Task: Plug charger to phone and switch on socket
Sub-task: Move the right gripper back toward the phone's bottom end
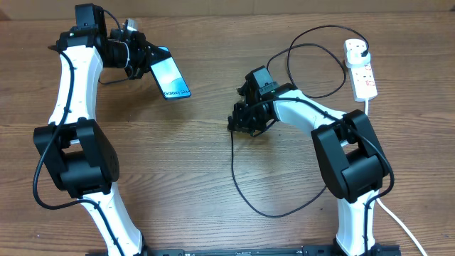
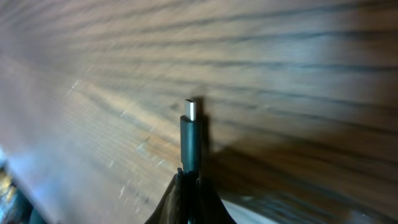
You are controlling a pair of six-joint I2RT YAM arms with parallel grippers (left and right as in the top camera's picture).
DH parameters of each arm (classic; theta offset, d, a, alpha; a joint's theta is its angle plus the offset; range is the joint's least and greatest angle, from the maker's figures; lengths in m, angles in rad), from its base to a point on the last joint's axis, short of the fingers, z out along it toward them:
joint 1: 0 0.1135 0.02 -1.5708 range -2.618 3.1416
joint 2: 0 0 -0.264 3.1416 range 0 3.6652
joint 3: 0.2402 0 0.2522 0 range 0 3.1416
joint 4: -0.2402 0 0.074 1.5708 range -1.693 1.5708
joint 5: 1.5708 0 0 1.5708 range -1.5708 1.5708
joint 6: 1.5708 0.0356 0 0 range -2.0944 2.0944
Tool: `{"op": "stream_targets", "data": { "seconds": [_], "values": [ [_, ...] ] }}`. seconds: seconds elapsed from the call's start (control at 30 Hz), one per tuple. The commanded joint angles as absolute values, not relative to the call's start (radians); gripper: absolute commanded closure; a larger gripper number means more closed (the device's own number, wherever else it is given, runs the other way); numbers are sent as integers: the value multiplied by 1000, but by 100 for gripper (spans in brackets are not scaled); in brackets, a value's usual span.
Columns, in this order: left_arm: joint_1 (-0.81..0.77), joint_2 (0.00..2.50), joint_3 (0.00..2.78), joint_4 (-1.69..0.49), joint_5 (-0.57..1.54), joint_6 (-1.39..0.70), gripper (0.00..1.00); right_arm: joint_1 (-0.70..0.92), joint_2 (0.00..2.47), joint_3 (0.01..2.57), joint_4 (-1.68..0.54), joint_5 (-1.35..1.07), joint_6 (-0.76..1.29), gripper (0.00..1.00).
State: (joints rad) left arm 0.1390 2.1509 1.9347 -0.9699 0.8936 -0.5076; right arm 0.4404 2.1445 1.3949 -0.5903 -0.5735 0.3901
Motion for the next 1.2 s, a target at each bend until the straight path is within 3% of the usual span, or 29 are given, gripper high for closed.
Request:
{"op": "stream_targets", "data": {
  "seconds": [0.0, 0.27, 0.73, 1.17],
  "values": [
    [136, 2152, 1950, -961, 1018, -458, 96, 407, 2141, 1418, -585, -836, 243, 96],
    [137, 2152, 1950, -877, 1294, -450, 95, 405, 1979, 1422, -584, -1160, 222, 96],
    [130, 2152, 1950, -726, 1288, -709, 95, 440, 1830, 1422, -426, -1237, 531, 96],
    [83, 2152, 1950, -690, 1311, -741, 95, 470, 1833, 1422, -292, -1232, 665, 96]
  ]
}}
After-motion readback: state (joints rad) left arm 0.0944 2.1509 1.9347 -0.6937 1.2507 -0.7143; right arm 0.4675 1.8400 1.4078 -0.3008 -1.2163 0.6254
